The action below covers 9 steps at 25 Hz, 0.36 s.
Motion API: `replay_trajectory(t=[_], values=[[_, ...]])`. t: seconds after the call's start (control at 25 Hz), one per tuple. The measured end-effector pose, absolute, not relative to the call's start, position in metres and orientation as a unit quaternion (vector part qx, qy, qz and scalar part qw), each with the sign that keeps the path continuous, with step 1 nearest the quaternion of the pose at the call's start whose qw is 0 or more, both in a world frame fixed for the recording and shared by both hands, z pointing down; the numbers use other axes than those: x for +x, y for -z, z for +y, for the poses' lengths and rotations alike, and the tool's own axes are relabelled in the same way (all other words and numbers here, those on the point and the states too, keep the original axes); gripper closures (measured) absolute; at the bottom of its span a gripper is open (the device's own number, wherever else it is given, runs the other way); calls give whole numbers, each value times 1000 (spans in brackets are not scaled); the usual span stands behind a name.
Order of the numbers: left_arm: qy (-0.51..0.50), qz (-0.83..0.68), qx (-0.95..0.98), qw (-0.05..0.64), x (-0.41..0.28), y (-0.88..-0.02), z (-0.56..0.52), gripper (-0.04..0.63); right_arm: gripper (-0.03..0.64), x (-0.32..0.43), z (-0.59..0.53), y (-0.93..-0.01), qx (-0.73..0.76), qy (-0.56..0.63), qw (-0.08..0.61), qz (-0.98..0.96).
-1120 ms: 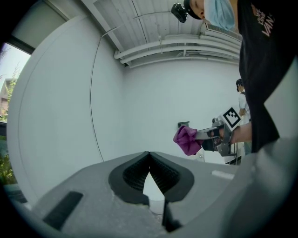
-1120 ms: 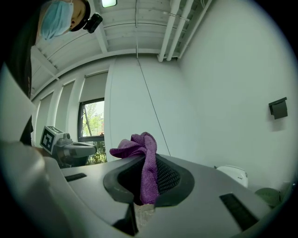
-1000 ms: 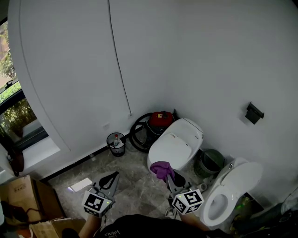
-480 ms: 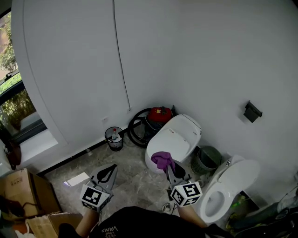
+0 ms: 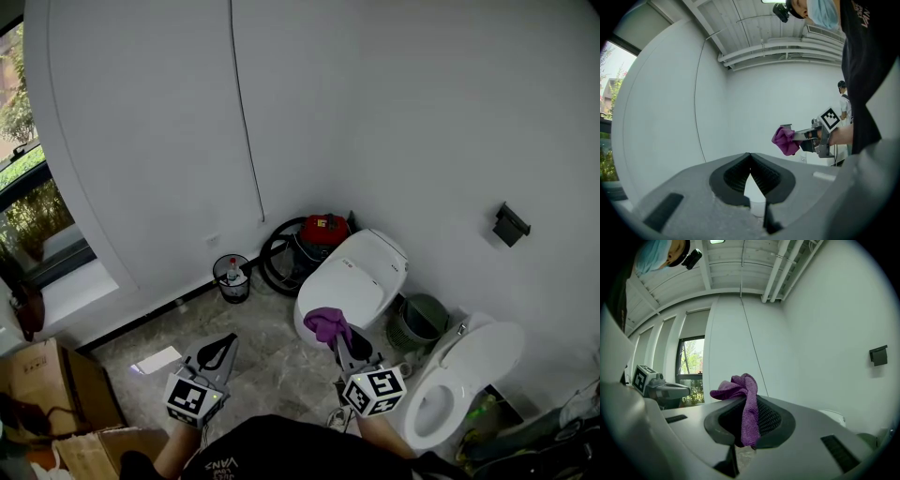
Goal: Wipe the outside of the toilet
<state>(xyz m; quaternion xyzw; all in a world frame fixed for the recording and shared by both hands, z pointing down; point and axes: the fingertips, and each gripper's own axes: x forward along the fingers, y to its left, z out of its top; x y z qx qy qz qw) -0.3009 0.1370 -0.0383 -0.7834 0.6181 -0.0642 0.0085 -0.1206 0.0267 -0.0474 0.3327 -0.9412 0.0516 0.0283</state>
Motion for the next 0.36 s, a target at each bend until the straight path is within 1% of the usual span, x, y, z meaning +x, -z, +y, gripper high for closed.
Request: replay_trajectory(t=[0.36], values=[[66,621,-781,7,-305,37,138,591,577,-127,28,42,327,-60,28,-943]])
